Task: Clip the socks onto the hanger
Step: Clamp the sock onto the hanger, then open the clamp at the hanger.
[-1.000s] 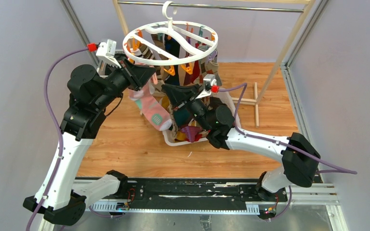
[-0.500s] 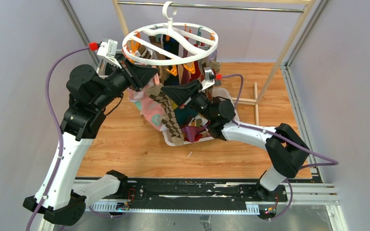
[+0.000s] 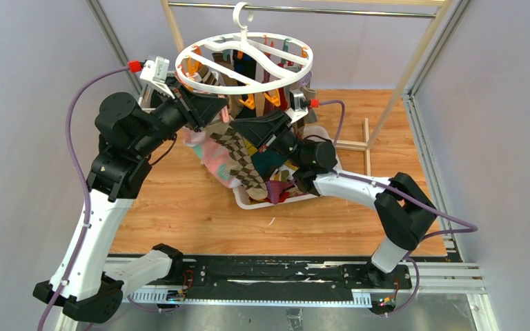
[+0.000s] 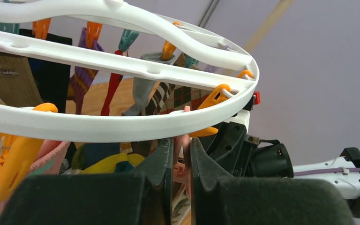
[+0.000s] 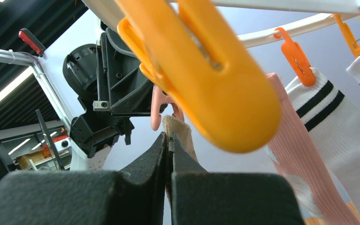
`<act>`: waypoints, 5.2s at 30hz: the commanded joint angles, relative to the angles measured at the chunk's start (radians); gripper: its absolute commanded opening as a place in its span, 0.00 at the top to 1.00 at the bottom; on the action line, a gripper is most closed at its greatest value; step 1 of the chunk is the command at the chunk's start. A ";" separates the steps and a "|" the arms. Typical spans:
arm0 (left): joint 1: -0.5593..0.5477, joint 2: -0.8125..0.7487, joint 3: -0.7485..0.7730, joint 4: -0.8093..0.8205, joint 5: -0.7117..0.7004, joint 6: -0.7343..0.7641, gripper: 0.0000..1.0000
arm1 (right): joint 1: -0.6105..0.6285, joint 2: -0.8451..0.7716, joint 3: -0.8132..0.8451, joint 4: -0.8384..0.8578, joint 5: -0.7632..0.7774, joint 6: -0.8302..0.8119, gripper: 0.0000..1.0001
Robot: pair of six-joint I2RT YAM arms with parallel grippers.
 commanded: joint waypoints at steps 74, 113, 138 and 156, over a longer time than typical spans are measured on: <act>0.027 -0.064 -0.036 -0.015 0.013 0.035 0.44 | -0.060 -0.221 -0.187 -0.207 0.225 -0.274 0.26; 0.029 -0.071 0.004 -0.044 0.069 0.037 0.50 | -0.123 0.041 0.031 0.091 0.130 -0.064 0.42; 0.029 -0.084 -0.003 -0.046 0.070 0.033 0.50 | -0.152 0.115 0.134 0.092 0.133 -0.031 0.53; 0.029 -0.086 -0.001 -0.056 0.066 0.029 0.50 | -0.112 0.046 0.062 0.092 0.085 -0.074 0.68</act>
